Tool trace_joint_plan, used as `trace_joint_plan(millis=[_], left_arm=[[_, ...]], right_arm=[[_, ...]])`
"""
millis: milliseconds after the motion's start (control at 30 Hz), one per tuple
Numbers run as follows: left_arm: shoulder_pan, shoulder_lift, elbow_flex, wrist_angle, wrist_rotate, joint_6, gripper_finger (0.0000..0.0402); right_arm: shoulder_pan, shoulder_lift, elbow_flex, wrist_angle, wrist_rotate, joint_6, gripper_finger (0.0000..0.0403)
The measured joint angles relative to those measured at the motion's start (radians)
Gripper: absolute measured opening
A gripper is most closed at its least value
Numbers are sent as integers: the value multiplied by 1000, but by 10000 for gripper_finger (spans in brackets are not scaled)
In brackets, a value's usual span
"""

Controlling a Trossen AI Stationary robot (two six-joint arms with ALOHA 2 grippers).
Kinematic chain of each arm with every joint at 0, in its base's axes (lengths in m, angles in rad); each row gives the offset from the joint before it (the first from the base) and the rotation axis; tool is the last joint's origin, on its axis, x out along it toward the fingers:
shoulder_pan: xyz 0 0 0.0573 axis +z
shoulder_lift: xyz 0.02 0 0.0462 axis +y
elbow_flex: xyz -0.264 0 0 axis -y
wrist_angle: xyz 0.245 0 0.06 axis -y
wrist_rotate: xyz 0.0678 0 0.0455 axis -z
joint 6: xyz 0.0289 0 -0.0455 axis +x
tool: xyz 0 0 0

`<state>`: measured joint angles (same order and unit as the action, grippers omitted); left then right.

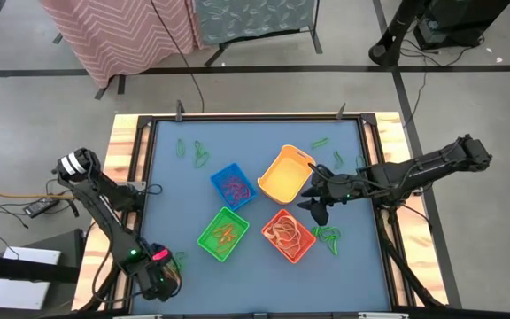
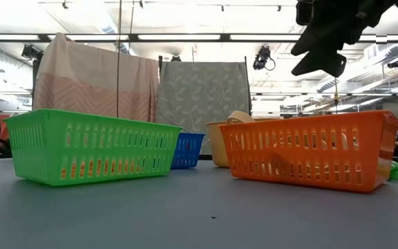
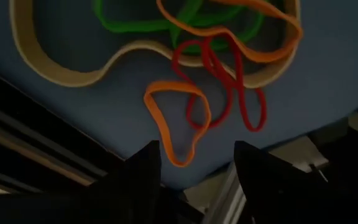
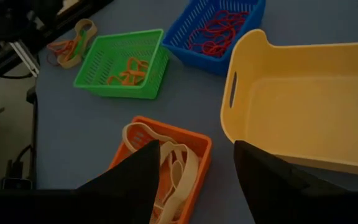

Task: Sort rubber bands into baskets
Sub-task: Put the orange rubber band into the green bin

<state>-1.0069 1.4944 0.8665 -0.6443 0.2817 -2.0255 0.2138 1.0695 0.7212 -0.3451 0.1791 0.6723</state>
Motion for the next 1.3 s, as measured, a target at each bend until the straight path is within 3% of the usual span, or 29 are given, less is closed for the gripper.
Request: trace_joint_plan(millis=[133, 333, 800, 900, 1067, 1300], left_arm=[[-1, 24, 0, -6, 0, 22, 201], [-3, 90, -2, -20, 1, 179, 178], [-2, 191, 2, -48, 35, 196, 155], [-1, 198, 2, -35, 48, 197, 122], [-1, 189, 19, -39, 43, 193, 16], [-3, 126, 83, -154, -59, 121, 3]], right_arm=[[0, 0, 0, 16, 0, 6, 216], [0, -1, 0, 22, 1, 9, 216], [0, -1, 0, 38, 2, 32, 216], [0, -1, 0, 38, 2, 32, 216], [0, -1, 0, 38, 2, 32, 216], [0, -1, 0, 38, 2, 32, 216]])
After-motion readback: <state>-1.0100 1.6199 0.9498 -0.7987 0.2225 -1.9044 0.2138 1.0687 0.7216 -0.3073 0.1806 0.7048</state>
